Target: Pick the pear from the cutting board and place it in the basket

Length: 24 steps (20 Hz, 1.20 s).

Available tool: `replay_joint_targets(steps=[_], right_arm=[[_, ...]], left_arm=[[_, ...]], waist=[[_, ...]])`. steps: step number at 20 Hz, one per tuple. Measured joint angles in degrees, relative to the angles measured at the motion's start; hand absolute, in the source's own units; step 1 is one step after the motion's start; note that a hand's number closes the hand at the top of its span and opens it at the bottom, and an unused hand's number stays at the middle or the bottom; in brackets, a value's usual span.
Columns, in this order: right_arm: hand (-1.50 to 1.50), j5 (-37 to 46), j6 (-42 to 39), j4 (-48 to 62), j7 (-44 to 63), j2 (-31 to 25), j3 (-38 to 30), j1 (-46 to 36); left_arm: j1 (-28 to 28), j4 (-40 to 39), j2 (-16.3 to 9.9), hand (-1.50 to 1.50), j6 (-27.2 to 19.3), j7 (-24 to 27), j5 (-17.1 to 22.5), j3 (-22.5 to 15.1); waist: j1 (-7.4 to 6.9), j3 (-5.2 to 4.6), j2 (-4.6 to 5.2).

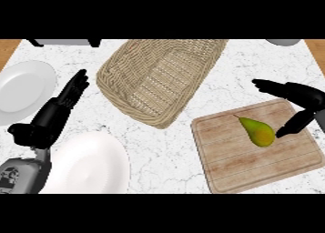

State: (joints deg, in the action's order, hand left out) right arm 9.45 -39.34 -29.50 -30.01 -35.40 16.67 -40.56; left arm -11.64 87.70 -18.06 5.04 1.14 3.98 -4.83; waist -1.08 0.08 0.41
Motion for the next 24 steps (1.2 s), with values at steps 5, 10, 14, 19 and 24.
replay_joint_targets(steps=[5, 10, 14, 19, 24], right_arm=[[-1.50, 1.5, 1.0, 0.0, -0.2, 1.2, 1.4, -0.5], [-1.50, 2.7, 1.9, 0.4, -0.4, 2.5, 2.4, -0.9], [-1.50, 3.5, 2.5, 0.3, -0.4, 3.8, 3.1, -0.3], [-1.50, 5.6, 3.3, 1.0, -0.8, 4.9, 4.3, 0.1], [-1.50, 7.3, 3.5, 1.7, -0.8, 5.8, 5.0, 0.2]], left_arm=[[1.6, 1.6, 0.4, 0.00, 0.1, -0.2, -0.5, 0.2], [1.3, 2.1, 0.2, 0.00, 1.2, -1.0, -0.3, 1.0], [1.2, 2.4, 1.1, 0.00, 0.5, -1.3, -1.6, 0.8], [0.9, 3.2, 1.9, 0.00, 0.9, -2.8, -1.8, 0.9], [0.4, 2.8, 1.8, 0.00, 1.8, -3.1, -1.8, 1.9]], waist=[[0.01, -0.01, -0.10], [0.10, -0.04, -0.14], [0.28, -0.13, -0.25], [0.31, -0.32, -0.38], [0.39, -0.47, -0.47]])
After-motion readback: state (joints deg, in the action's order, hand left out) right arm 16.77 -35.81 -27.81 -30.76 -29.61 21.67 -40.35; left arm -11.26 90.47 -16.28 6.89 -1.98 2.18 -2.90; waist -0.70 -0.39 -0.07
